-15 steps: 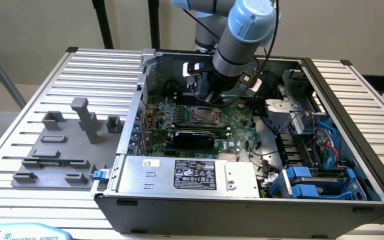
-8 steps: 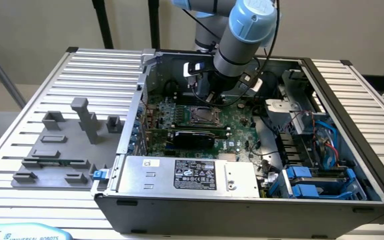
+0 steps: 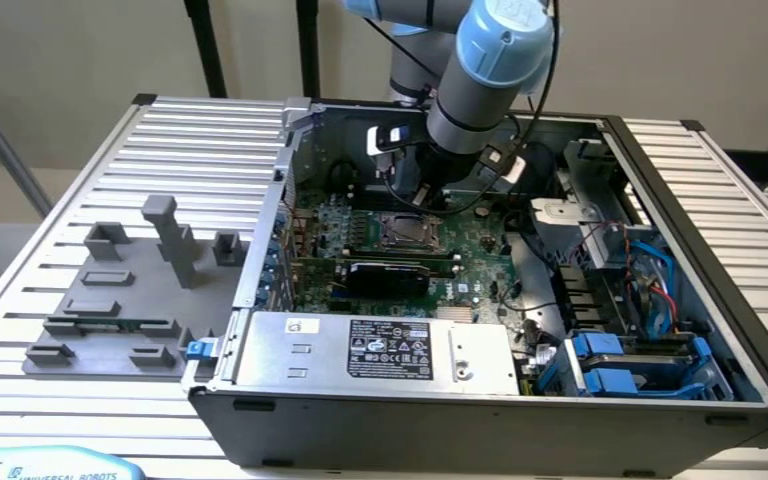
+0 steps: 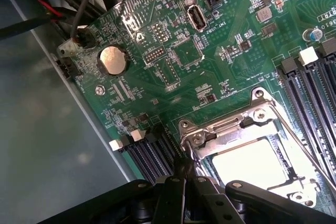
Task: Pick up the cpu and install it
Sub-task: 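Install the first cpu locking lever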
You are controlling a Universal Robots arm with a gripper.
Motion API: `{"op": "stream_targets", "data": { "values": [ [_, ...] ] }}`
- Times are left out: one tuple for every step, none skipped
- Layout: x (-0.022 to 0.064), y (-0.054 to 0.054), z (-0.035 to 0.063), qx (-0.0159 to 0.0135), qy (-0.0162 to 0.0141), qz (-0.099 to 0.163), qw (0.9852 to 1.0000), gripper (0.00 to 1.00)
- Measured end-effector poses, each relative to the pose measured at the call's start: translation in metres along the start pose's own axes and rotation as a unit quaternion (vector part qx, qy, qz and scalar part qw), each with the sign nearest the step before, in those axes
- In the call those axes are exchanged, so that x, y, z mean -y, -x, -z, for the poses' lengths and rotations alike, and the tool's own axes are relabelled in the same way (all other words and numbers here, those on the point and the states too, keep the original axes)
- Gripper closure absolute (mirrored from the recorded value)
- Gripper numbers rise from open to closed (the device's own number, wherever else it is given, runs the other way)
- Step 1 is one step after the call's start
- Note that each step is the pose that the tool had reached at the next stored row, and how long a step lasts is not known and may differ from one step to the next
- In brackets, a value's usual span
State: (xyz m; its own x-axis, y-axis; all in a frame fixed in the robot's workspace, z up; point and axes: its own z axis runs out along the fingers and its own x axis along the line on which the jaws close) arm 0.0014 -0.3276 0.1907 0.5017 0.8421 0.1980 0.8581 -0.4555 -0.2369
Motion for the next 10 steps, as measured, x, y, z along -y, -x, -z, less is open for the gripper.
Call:
{"op": "stream_targets", "data": {
  "values": [
    [-0.0001,0.0001,-0.0001,-0.0006,0.0004,0.001,1.0000,0.89],
    [-0.0001,0.0002,-0.0002,-0.0011,0.0004,0.001,1.0000,0.89],
    [-0.0001,0.0003,-0.0003,-0.0013,0.0003,0.001,1.0000,0.89],
    [-0.0001,0.0004,-0.0003,-0.0015,0.0002,0.001,1.0000,0.89],
    [-0.0001,0.0005,-0.0003,-0.0016,0.0000,0.001,1.0000,0.89],
    [-0.0001,0.0005,-0.0004,-0.0017,-0.0001,0.001,1.0000,0.89],
    [-0.0001,0.0004,-0.0005,-0.0018,-0.0001,0.001,1.0000,0.89],
    [-0.0001,0.0003,-0.0007,-0.0019,-0.0003,0.001,1.0000,0.89],
    [-0.0001,0.0005,-0.0002,-0.0017,-0.0005,0.001,1.0000,0.89],
    [-0.0001,0.0003,0.0000,-0.0014,-0.0008,0.001,1.0000,0.89]
  ]
}}
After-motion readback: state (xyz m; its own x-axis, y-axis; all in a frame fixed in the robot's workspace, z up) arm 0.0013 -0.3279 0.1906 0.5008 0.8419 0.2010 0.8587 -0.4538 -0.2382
